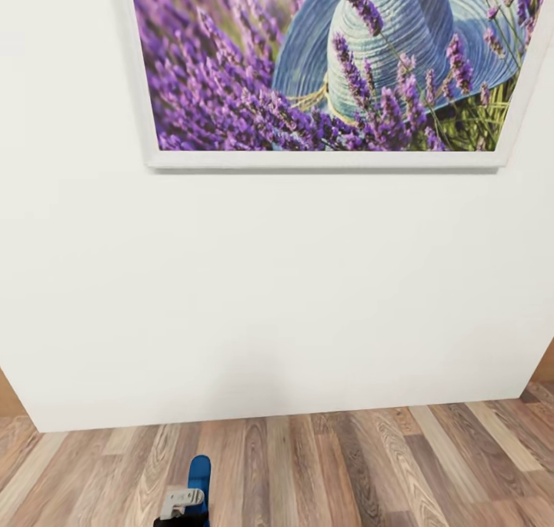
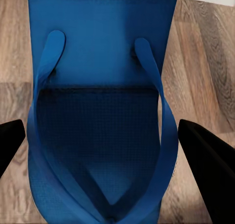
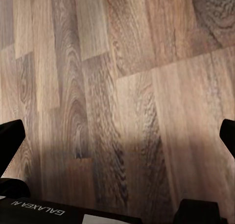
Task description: In the bedroom, move the book from the bed onto either nightstand, and place the two sandals side by side next to the bed.
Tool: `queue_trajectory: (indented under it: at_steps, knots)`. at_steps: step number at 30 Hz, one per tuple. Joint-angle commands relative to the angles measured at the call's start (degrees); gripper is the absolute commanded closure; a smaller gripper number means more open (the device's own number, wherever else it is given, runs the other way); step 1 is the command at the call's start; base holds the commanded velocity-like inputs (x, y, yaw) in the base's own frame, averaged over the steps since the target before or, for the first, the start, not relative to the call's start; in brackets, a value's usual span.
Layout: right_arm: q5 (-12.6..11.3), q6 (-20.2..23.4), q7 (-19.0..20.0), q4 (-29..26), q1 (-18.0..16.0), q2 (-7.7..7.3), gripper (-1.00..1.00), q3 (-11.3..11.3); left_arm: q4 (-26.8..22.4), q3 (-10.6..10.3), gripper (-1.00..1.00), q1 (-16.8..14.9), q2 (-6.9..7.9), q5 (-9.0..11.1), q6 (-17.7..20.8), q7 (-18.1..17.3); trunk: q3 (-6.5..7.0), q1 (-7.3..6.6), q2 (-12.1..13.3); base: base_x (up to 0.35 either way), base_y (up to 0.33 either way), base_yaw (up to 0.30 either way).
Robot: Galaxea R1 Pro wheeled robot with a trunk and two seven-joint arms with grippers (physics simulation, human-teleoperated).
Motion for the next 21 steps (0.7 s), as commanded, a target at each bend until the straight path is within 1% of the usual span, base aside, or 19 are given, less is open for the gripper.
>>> queue_trajectory:
  at_steps: [1,6,11,14,21]
  knots:
    - [-0.50,0.59,0.29,-0.01,-0.03,0.01,-1.00,-0.18,-0.05,0.48,1.00,-0.04,-0.04,-0.49,0.12,-0.39,-0.06,0.02,-0.02,0.325,0.000,0.000]
    - [-0.50,0.59,0.29,0.01,-0.03,0.01,-1.00,-0.18,-0.05,0.48,1.00,-0.03,-0.04,-0.49,0.12,-0.39,-0.06,0.02,-0.02,0.326,0.000,-0.028]
    - [-0.50,0.59,0.29,-0.02,-0.03,0.01,-1.00,-0.17,-0.05,0.48,1.00,-0.05,-0.04,-0.49,0.12,-0.39,-0.06,0.02,-0.02,0.284,0.000,-0.196]
    - [-0.50,0.59,0.29,-0.03,-0.03,0.01,-1.00,-0.17,-0.05,0.48,1.00,-0.05,-0.04,-0.49,0.12,-0.39,-0.06,0.02,-0.02,0.081,0.000,-0.255]
    - [-0.50,0.59,0.29,-0.03,-0.03,0.01,-1.00,-0.18,-0.05,0.48,1.00,-0.04,-0.04,-0.48,0.12,-0.39,-0.06,0.02,-0.02,0.011,0.000,-0.262]
